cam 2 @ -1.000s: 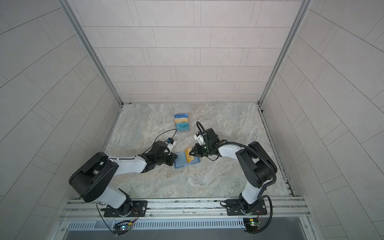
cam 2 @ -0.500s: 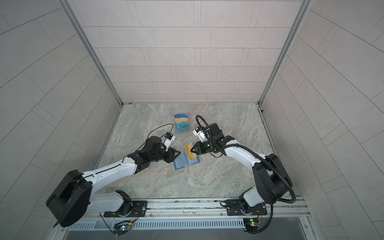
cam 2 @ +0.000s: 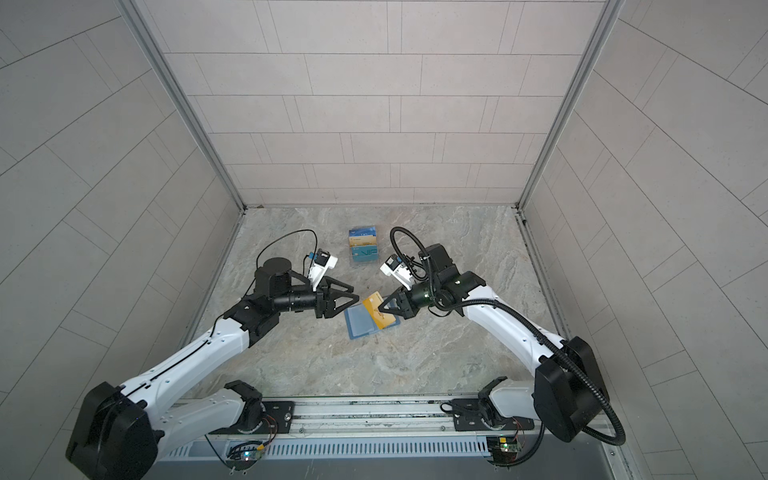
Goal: Take the credit cards out of the card holder
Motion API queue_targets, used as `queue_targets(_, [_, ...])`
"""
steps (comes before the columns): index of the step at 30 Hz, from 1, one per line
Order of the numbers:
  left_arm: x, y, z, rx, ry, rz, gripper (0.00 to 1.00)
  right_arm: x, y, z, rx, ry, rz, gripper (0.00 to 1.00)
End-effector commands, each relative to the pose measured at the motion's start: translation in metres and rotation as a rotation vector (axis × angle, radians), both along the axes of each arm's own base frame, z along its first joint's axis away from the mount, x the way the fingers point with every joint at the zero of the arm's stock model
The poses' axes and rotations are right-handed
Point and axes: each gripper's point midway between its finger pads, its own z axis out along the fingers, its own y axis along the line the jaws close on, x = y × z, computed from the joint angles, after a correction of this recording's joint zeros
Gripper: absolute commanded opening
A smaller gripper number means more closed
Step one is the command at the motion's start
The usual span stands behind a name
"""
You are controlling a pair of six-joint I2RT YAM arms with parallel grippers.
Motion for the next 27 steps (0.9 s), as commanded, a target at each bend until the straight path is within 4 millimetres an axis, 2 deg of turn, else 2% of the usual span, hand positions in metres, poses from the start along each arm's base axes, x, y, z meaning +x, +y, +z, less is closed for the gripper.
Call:
queue_targets(1, [-0.019, -0.010, 0.019, -0.068, 0.007, -0.129, 0.60, -0.022, 0.008, 0.021, 0.058, -0.083, 0.144, 0.00])
queue_targets(6, [-0.027, -0.013, 0.022, -0.057, -0.013, -0.159, 0.56, -0.030, 0.013, 0.031, 0.091, -0.096, 0.206, 0.00])
queue_targets(8, [-0.039, -0.020, 0.023, -0.056, -0.014, -0.205, 0.53, -0.033, 0.013, 0.031, 0.093, -0.094, 0.225, 0.00])
queue_targets(10, [-0.043, -0.022, 0.026, -0.063, -0.016, -0.230, 0.48, -0.035, 0.014, 0.032, 0.102, -0.090, 0.248, 0.00])
queue_targets(15, [-0.052, -0.026, 0.026, -0.050, -0.020, -0.274, 0.28, -0.032, 0.017, 0.030, 0.098, -0.088, 0.251, 0.00])
queue_targets(24, [-0.048, -0.026, 0.022, -0.033, -0.008, -0.248, 0.05, -0.024, 0.017, 0.026, 0.068, -0.101, 0.212, 0.01])
queue_targets(25, [-0.048, -0.026, 0.022, -0.033, -0.008, -0.244, 0.03, -0.022, 0.017, 0.025, 0.061, -0.101, 0.201, 0.02])
queue_targets(27, [-0.045, -0.026, 0.021, -0.030, -0.008, -0.225, 0.00, -0.015, 0.016, 0.023, 0.039, -0.103, 0.156, 0.12])
